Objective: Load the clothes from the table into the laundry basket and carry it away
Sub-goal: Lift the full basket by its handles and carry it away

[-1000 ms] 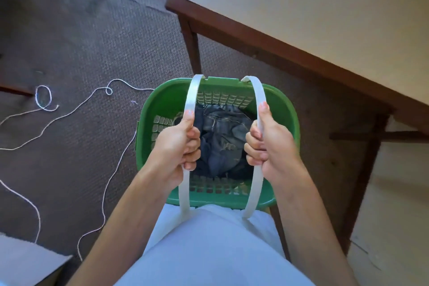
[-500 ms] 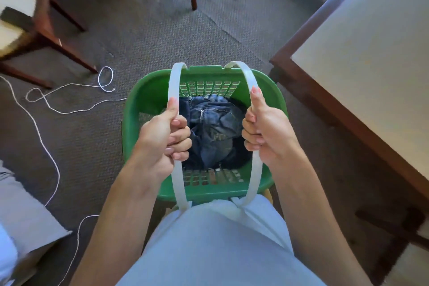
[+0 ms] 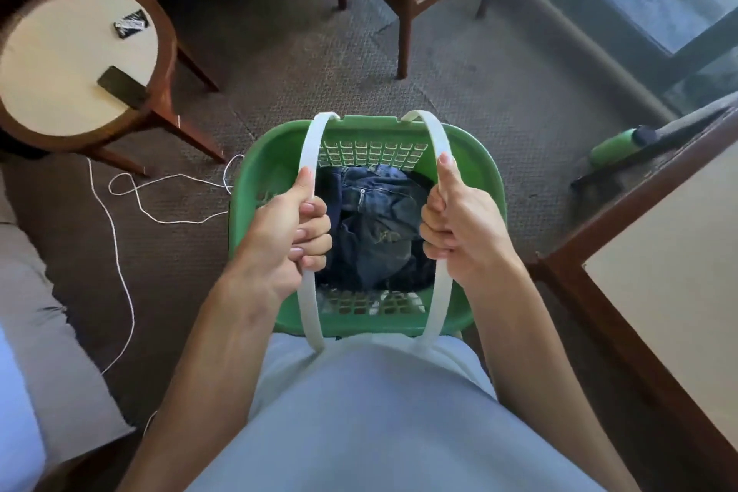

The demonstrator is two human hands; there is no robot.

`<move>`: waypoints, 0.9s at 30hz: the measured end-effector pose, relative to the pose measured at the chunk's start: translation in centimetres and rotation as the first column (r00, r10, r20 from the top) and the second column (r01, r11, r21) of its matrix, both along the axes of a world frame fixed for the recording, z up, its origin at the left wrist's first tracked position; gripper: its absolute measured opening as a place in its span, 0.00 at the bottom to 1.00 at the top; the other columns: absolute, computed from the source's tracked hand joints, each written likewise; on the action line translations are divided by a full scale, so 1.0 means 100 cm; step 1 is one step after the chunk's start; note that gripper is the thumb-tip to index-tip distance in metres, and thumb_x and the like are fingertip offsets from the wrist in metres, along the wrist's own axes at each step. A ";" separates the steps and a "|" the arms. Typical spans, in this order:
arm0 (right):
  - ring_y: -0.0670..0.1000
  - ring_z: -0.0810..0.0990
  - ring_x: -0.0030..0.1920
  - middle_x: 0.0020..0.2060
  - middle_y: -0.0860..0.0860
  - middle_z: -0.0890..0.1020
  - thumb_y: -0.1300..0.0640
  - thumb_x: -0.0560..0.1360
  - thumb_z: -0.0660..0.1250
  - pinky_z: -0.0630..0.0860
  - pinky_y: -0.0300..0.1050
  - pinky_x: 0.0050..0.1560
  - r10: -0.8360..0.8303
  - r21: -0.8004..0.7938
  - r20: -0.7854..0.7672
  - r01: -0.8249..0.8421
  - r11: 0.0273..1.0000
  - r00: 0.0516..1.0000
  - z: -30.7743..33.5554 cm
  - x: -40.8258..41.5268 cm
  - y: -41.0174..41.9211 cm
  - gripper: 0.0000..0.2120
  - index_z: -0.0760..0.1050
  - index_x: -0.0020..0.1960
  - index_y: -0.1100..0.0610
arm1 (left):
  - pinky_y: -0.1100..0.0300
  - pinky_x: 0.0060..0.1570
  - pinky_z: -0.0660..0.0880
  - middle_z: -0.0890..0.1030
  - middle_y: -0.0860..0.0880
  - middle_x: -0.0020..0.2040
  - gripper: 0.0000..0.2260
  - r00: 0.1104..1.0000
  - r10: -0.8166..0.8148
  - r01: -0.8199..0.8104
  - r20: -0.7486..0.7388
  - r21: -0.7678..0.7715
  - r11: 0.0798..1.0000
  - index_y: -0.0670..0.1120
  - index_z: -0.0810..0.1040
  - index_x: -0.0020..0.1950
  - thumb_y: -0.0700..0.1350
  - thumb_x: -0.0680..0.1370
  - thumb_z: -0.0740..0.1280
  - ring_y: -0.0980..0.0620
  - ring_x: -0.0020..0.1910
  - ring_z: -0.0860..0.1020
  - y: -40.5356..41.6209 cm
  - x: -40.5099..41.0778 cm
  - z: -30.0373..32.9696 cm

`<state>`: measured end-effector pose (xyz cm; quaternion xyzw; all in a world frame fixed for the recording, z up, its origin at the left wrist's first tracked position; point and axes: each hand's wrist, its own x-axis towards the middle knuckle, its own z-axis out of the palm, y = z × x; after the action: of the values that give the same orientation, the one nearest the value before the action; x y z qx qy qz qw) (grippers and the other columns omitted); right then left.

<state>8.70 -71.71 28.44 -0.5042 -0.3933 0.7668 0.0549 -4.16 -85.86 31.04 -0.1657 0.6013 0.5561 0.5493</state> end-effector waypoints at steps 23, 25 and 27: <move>0.46 0.56 0.18 0.21 0.49 0.59 0.41 0.83 0.57 0.52 0.35 0.20 -0.514 0.084 -0.034 0.515 0.853 0.857 0.016 -0.291 0.189 0.26 0.60 0.30 0.53 | 0.65 0.19 0.50 0.57 0.54 0.21 0.25 0.844 -0.536 0.536 -0.016 0.051 0.843 0.50 0.62 0.31 0.62 0.83 0.57 0.57 0.16 0.54 0.286 -0.328 0.003; 0.46 0.56 0.19 0.22 0.48 0.58 0.41 0.83 0.56 0.51 0.36 0.22 -0.572 0.048 -0.046 0.574 0.818 0.819 0.009 -0.290 0.210 0.26 0.60 0.31 0.53 | 0.65 0.19 0.50 0.57 0.54 0.21 0.24 0.801 -0.598 0.598 -0.023 0.036 0.801 0.51 0.61 0.31 0.62 0.83 0.56 0.57 0.16 0.54 0.318 -0.331 -0.001; 0.46 0.55 0.19 0.22 0.48 0.59 0.41 0.83 0.56 0.51 0.37 0.23 -0.626 0.020 -0.051 0.628 0.778 0.778 0.001 -0.287 0.234 0.26 0.61 0.31 0.53 | 0.66 0.19 0.50 0.57 0.54 0.20 0.24 0.756 -0.653 0.654 -0.039 0.021 0.756 0.51 0.61 0.31 0.61 0.84 0.56 0.58 0.16 0.54 0.354 -0.331 -0.005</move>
<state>-19.96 -48.27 28.57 -0.5891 -0.2155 0.7082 0.3240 -37.25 -50.44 30.52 0.0719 0.6200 0.3418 0.7026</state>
